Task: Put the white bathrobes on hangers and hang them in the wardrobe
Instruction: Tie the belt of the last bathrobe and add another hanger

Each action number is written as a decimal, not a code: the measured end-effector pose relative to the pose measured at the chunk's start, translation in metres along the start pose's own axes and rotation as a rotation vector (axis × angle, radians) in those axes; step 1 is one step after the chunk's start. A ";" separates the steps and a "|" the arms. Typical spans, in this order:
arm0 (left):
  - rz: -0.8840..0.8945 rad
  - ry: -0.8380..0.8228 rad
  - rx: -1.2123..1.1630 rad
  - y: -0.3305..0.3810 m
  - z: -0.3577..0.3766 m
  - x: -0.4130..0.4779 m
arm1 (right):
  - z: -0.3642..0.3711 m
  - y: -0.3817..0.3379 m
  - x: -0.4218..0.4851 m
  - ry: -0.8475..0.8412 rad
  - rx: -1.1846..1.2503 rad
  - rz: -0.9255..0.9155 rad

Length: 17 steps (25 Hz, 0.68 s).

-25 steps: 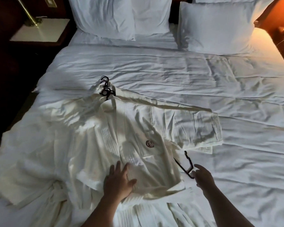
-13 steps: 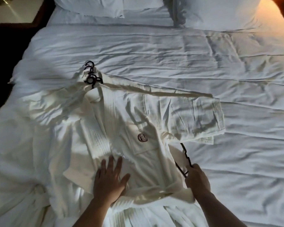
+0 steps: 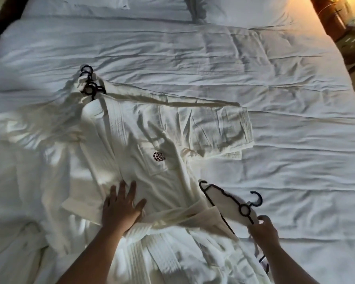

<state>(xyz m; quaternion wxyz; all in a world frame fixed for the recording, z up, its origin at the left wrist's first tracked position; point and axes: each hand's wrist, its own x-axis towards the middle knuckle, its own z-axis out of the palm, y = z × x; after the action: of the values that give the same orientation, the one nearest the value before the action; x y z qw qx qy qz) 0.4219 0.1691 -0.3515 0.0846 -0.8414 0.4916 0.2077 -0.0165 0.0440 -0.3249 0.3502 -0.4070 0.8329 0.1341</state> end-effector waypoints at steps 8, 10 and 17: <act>-0.034 -0.040 -0.025 0.002 -0.004 -0.004 | -0.007 -0.052 0.002 0.129 0.168 -0.077; -0.043 -0.059 -0.036 0.007 -0.010 -0.006 | -0.018 -0.041 -0.002 0.215 0.183 0.001; -0.014 -0.171 -0.162 0.002 -0.049 -0.009 | -0.001 -0.189 -0.065 0.193 0.305 -0.329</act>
<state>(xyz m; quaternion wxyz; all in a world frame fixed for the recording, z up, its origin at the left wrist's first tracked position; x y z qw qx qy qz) 0.4298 0.1582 -0.3033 0.0592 -0.8281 0.4584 0.3172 0.1567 -0.0385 -0.2676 0.3437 -0.4903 0.7957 -0.0913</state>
